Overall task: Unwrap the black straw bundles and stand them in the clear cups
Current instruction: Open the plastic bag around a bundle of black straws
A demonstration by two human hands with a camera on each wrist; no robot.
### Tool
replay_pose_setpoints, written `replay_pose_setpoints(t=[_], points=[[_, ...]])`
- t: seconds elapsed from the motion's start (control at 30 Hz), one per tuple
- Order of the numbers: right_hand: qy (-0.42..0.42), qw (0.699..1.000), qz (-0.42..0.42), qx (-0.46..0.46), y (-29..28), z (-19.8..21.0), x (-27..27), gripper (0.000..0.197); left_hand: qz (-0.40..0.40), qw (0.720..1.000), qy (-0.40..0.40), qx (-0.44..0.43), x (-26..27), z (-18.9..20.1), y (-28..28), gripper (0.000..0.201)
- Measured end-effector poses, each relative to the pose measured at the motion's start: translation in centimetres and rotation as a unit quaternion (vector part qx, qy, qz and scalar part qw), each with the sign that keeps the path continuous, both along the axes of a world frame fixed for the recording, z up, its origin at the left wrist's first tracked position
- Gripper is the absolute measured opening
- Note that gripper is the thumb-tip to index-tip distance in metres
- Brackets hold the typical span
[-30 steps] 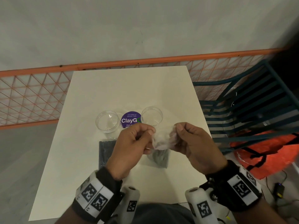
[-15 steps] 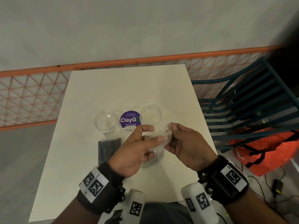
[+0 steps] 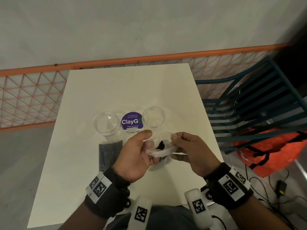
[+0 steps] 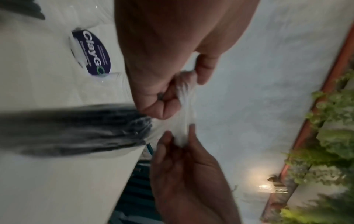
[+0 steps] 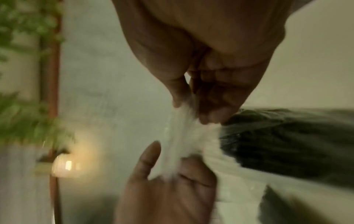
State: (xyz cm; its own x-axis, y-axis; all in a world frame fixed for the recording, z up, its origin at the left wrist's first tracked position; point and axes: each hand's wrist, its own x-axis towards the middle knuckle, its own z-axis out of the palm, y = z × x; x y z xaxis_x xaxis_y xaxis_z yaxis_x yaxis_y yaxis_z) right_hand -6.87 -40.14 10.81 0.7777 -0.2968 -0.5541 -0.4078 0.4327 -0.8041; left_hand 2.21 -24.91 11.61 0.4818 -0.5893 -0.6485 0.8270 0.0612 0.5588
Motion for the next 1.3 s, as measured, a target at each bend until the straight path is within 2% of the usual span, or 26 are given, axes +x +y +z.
replay_pose_setpoints(t=[0.03, 0.1, 0.17, 0.2, 0.27, 0.37, 0.43, 0.53, 0.63, 0.67, 0.73, 0.83, 0.9, 1.0, 1.03, 1.1, 1.17, 1.23, 1.3], points=[[0.002, 0.999, -0.010, 0.048, -0.2, -0.1, 0.1, 0.017, -0.033, 0.998, -0.048, 0.035, 0.1, -0.4, 0.1, 0.012], [0.003, 0.990, -0.031, 0.136, -0.3, -0.5, 0.3, 0.015, -0.094, 0.975, -0.167, 0.113, 0.3, -1.6, 0.4, 0.025], [0.017, 0.983, -0.052, 0.177, -0.3, -1.2, 0.4, 0.014, -0.088, 0.957, -0.235, 0.142, 0.5, -2.0, 0.6, 0.017], [0.021, 0.980, -0.061, 0.188, -0.3, -1.7, 0.5, 0.016, -0.073, 0.957, -0.243, 0.140, 0.7, -2.1, 0.7, 0.013], [0.031, 0.979, -0.074, 0.188, -0.3, -2.6, 0.6, 0.011, -0.036, 0.972, -0.200, 0.120, 1.0, -2.2, 1.0, 0.007], [0.029, 0.990, -0.064, 0.120, 0.0, -3.0, 0.6, 0.013, 0.000, 0.993, -0.081, 0.083, 0.8, -2.8, 0.9, 0.011], [0.019, 0.998, -0.012, 0.053, 0.2, -3.0, 0.6, 0.015, 0.003, 0.998, -0.027, 0.058, 0.5, -3.0, 0.7, 0.020], [0.015, 0.998, 0.045, -0.039, 0.6, -2.8, 0.4, 0.007, 0.023, 0.999, 0.021, 0.027, 0.6, -3.1, 0.5, 0.027], [0.008, 0.996, 0.011, -0.088, 1.2, -2.5, 0.9, 0.010, 0.045, 0.998, 0.041, -0.009, 0.7, -3.3, 0.3, 0.023], [0.009, 0.995, -0.005, -0.096, 1.3, -2.3, 1.1, 0.009, 0.045, 0.998, 0.034, -0.016, 0.7, -3.1, 0.2, 0.020], [0.016, 0.991, -0.019, -0.131, 1.4, -2.5, 1.3, 0.008, 0.021, 0.999, -0.031, 0.001, 0.7, -3.3, 0.4, 0.008], [0.018, 0.980, 0.000, -0.200, 1.5, -3.0, 1.2, 0.020, -0.053, 0.982, -0.169, 0.072, 0.7, -4.0, 0.8, 0.016], [0.014, 0.984, 0.003, -0.177, 1.7, -3.3, 1.3, 0.023, -0.065, 0.969, -0.213, 0.103, 0.6, -4.4, 1.0, 0.013], [0.005, 0.997, -0.004, -0.079, 2.0, -3.5, 1.5, 0.015, -0.044, 0.957, -0.257, 0.131, 0.7, -4.6, 1.0, 0.008], [-0.001, 0.997, 0.001, -0.075, 1.9, -3.8, 1.5, 0.014, -0.044, 0.947, -0.286, 0.143, 0.7, -4.9, 1.0, 0.007], [-0.009, 0.992, 0.016, -0.122, 1.6, -4.5, 1.4, 0.015, -0.043, 0.927, -0.338, 0.159, 0.7, -5.3, 1.1, 0.006], [-0.001, 0.976, 0.026, -0.214, 1.4, -5.1, 1.4, 0.017, -0.047, 0.917, -0.365, 0.154, 0.7, -5.6, 1.3, 0.008], [0.016, 0.949, 0.042, -0.311, 1.2, -5.7, 1.4, 0.024, -0.054, 0.914, -0.376, 0.145, 0.6, -5.8, 1.4, 0.010], [0.017, 0.939, 0.045, -0.340, 1.2, -5.9, 1.5, 0.033, -0.049, 0.920, -0.365, 0.134, 0.5, -6.1, 1.4, 0.010]])
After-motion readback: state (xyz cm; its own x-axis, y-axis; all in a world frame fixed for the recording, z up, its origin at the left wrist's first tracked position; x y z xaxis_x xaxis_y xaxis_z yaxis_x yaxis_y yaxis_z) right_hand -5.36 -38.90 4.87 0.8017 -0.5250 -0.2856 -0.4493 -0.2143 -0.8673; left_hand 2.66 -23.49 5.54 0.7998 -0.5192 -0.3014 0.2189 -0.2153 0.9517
